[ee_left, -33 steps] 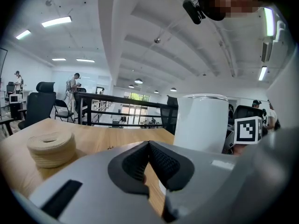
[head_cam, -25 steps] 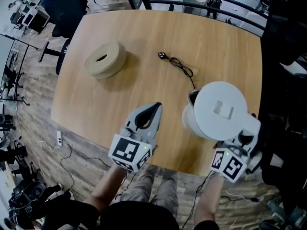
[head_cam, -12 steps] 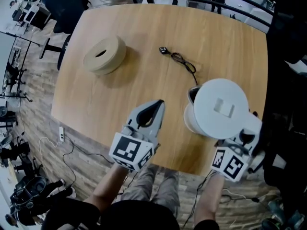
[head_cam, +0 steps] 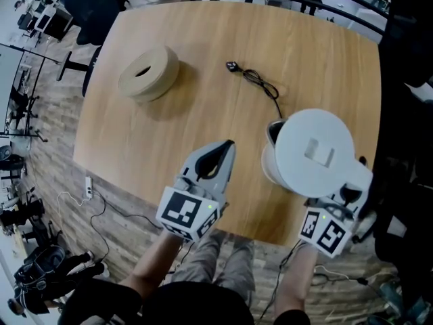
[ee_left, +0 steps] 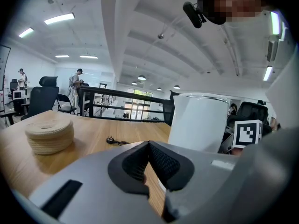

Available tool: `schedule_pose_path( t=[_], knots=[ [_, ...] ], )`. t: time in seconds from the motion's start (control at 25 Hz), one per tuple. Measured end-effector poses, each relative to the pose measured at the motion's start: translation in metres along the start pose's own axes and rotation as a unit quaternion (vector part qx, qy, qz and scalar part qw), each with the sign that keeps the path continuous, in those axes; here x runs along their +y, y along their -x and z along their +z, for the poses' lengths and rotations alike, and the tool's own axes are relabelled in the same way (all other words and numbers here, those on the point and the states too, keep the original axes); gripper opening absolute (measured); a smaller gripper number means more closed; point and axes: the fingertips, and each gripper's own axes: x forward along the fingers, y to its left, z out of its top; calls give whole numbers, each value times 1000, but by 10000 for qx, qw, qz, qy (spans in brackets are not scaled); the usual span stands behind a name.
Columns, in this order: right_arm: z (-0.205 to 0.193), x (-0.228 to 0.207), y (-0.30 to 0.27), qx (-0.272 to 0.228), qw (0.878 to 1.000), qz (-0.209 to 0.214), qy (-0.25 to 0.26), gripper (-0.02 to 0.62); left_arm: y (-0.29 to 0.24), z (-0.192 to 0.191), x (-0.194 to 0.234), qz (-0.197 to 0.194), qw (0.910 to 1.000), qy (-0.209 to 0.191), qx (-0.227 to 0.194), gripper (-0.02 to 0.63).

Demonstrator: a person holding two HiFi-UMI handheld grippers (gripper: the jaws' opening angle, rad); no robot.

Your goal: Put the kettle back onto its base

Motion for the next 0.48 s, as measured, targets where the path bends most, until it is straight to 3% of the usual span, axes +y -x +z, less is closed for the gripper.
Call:
schedule_pose_path(
  t=[0.48],
  knots=[
    [-4, 0, 14, -68, 10000, -10, -64, 92, 3, -9, -5, -77, 10000, -10, 49, -3]
  ],
)
